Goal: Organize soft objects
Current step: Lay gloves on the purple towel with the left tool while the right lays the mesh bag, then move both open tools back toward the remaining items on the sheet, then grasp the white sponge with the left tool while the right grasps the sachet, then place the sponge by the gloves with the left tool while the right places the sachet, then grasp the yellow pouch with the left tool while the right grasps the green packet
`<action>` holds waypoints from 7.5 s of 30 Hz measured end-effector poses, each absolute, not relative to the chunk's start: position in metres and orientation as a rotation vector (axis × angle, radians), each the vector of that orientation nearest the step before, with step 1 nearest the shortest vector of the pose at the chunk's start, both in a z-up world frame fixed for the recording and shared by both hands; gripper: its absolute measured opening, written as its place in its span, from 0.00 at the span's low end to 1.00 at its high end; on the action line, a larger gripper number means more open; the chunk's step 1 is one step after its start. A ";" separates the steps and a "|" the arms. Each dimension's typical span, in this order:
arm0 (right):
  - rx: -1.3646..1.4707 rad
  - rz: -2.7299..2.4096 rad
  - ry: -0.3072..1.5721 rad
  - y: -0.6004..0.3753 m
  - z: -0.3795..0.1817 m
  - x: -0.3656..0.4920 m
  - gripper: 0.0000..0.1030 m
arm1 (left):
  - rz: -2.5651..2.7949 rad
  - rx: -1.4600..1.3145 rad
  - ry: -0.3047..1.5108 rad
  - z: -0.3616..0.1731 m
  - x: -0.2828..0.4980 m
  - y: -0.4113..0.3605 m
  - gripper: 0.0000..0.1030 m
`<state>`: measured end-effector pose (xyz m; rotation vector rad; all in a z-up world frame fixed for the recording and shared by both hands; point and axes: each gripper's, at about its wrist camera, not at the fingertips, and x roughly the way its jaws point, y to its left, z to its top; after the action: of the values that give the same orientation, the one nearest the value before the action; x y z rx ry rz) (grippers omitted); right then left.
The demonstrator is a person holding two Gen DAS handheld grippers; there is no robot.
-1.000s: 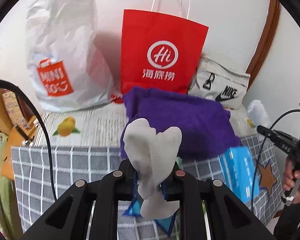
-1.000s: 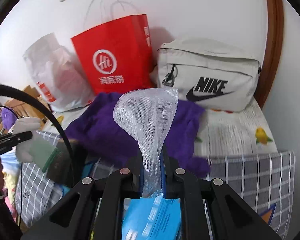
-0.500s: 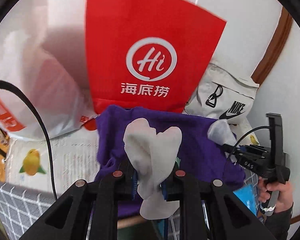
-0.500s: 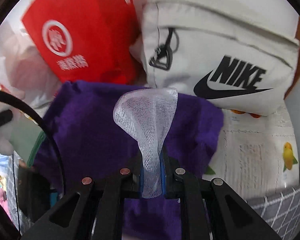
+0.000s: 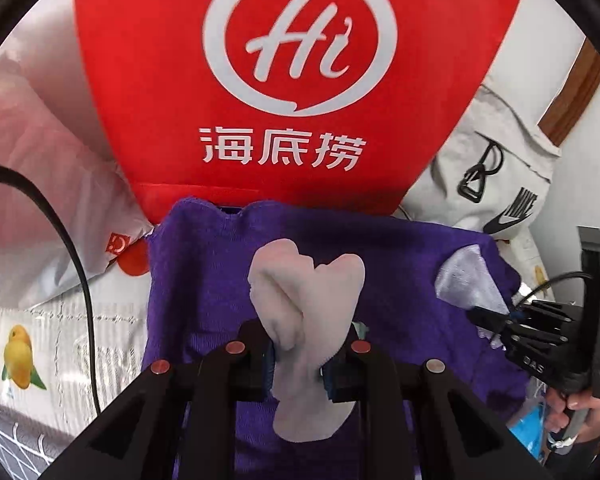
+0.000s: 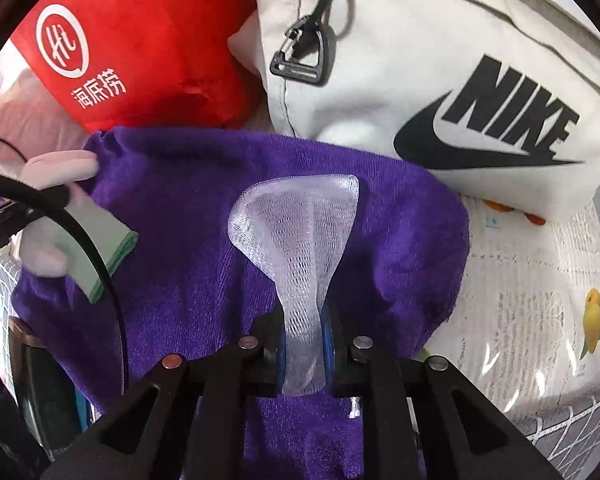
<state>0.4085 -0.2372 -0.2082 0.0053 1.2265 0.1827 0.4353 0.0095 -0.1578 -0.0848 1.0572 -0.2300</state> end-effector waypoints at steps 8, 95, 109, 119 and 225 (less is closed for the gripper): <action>-0.047 0.207 1.158 -0.235 -0.199 0.401 0.62 | -0.218 -0.057 1.105 -0.173 0.451 0.004 0.21; 0.080 0.150 1.008 -0.241 -0.170 0.069 0.45 | -0.179 0.363 1.064 -0.181 0.138 -0.073 0.57; 0.079 0.184 0.982 -0.236 -0.160 0.073 0.45 | -0.285 0.076 0.983 -0.137 0.146 -0.020 0.49; 0.077 0.214 0.961 -0.232 -0.146 0.081 0.45 | -0.226 0.021 0.977 -0.125 0.145 0.007 0.49; 0.049 0.311 0.944 -0.229 -0.088 0.178 0.72 | -0.153 -0.120 1.043 -0.117 0.237 0.055 0.69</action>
<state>0.1778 -0.2292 -0.0881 0.0489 0.9442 0.3106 0.2373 0.0551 -0.1166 -0.1202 1.0433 -0.1527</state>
